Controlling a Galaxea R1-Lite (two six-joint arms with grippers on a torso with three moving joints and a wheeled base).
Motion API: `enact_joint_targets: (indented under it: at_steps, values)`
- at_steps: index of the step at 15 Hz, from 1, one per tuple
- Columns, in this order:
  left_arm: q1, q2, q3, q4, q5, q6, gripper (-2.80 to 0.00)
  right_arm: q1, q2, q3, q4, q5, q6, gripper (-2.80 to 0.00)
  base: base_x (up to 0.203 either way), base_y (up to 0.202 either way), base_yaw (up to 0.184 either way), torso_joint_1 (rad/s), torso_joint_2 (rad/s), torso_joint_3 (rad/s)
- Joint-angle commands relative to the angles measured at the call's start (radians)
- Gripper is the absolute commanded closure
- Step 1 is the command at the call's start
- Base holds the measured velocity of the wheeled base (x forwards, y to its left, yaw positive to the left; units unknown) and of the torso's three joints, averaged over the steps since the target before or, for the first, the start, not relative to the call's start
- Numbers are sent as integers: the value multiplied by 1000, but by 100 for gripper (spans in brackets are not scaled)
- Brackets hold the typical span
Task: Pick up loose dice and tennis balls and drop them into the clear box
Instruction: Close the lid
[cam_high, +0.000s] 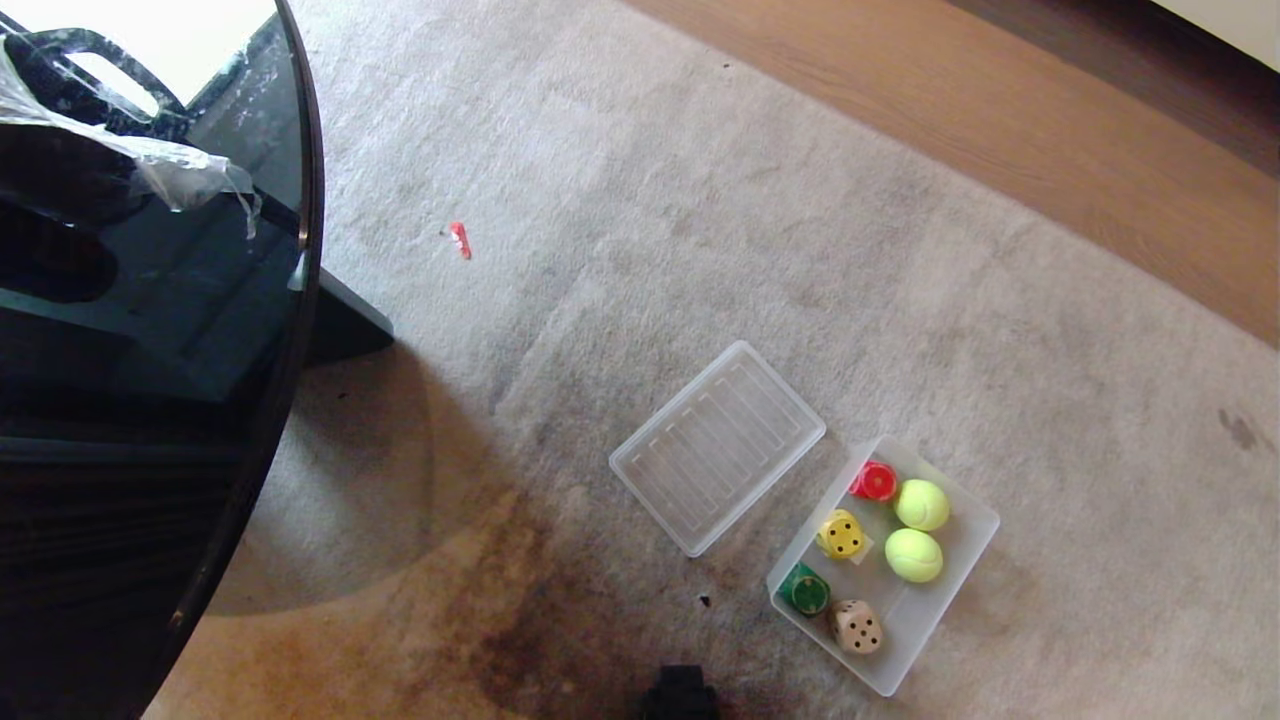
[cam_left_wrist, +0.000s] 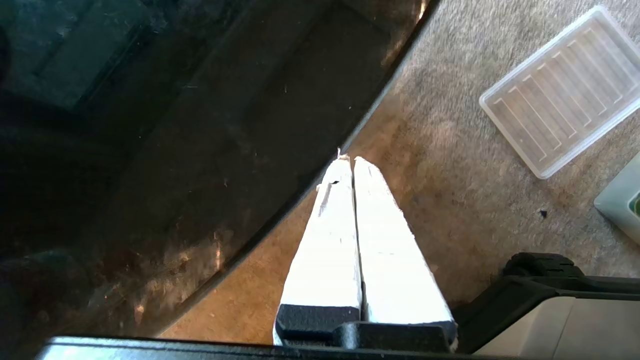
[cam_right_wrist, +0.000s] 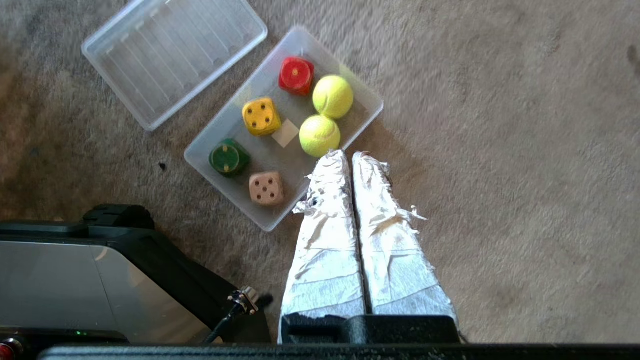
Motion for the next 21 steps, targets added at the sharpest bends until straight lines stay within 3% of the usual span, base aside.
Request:
enact_joint_targets:
  at_steps: [1,11,21]
  values:
    - [0,0,0,0,1,-1,0,0,0,0,1,0,0,0,-90,0,3,0,2,0]
    - [0,2,0,0,1,-1,0,0,0,0,1,0,0,0,-173,0,-1,4,2,3]
    - [0,0,0,0,1,-1,0,0,2,0,1,0,-1,0,0,0,0,0,0,0]
